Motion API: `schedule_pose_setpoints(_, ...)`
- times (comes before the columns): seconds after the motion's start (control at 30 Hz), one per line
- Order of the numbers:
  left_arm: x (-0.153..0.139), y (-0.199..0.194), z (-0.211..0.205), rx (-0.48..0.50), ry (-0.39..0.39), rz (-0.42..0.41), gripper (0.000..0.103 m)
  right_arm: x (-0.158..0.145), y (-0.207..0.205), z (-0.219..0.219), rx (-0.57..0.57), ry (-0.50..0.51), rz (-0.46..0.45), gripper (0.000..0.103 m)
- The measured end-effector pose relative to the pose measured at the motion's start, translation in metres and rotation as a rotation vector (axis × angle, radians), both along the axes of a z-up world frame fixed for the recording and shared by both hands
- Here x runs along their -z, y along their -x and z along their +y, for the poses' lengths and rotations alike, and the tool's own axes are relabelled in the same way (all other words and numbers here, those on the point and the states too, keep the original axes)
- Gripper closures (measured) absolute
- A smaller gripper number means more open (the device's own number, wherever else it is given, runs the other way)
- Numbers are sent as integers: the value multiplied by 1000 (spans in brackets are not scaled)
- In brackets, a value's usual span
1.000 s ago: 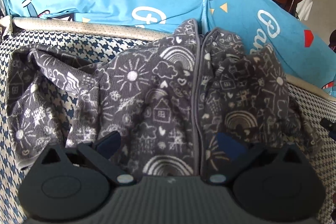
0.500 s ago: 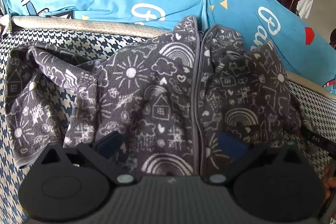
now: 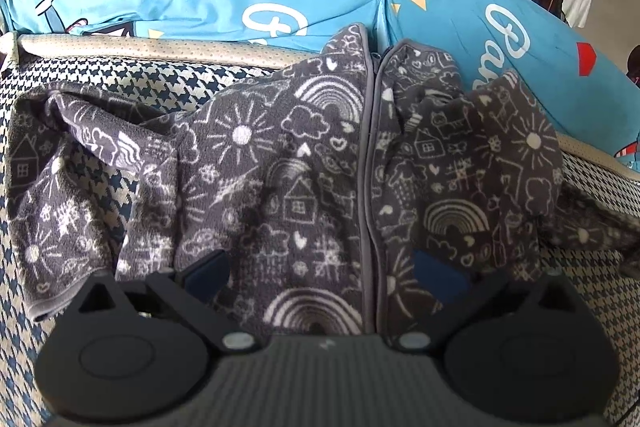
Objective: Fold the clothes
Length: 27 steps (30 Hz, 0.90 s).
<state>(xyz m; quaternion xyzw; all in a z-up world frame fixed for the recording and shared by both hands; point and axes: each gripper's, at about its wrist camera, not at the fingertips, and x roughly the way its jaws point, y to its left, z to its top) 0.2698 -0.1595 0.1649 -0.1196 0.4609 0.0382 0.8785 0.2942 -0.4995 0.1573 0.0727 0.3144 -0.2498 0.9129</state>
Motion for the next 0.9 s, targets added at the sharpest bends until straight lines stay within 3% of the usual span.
schedule_pose_setpoints(0.37,11,8,-24,78,-37,14,0,-43,54,-77,353,32,-127,96)
schedule_pose_setpoints(0.57,21,12,-39,138,-56,28,0,-46,73,-101,475,84,-129,96)
schedule_pose_setpoints(0.7,29,10,-46,164,-51,50,0,-39,73,-109,481,65,-89,96)
schedule_pose_setpoints(0.73,30,10,-45,167,-42,59,0,-38,74,-109,480,53,-83,94)
schedule_pose_setpoints(0.8,29,10,-44,166,-28,63,0,-42,72,-104,470,72,-74,73)
schedule_pose_setpoints(0.9,25,9,-41,162,-32,50,0,-54,78,-88,447,135,-134,61)
